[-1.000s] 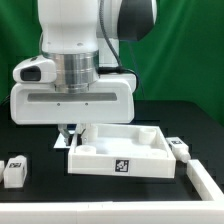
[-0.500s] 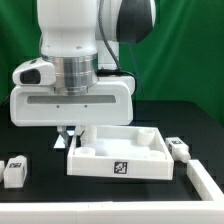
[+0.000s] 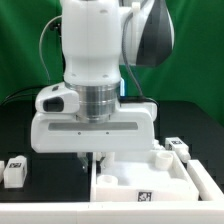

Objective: Assemble one leg

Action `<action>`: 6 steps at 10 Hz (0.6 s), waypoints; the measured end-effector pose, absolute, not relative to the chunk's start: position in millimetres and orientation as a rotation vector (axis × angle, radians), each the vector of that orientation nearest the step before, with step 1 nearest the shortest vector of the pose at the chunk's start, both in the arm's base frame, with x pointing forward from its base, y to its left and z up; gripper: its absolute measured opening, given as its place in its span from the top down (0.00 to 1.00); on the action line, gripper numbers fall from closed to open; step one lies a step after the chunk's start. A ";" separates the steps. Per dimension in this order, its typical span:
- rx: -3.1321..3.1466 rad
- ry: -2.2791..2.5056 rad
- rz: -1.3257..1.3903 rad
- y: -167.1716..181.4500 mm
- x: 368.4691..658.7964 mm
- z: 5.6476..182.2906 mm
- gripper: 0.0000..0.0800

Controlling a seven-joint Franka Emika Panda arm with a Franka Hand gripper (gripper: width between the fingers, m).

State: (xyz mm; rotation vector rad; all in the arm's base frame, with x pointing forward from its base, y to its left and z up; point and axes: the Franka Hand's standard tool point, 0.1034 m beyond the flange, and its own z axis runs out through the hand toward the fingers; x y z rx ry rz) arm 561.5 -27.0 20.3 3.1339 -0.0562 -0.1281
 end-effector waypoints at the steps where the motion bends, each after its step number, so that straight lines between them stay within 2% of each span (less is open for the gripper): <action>1: 3.129 -0.050 -0.116 -20.0 566.4 20.6 0.94; 6: 3.119 -0.017 -0.018 -20.5 576.0 10.8 0.93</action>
Offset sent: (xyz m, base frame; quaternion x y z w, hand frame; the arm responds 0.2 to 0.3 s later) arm 0.0263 0.0254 -0.0125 0.0548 0.1018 -0.0308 0.9928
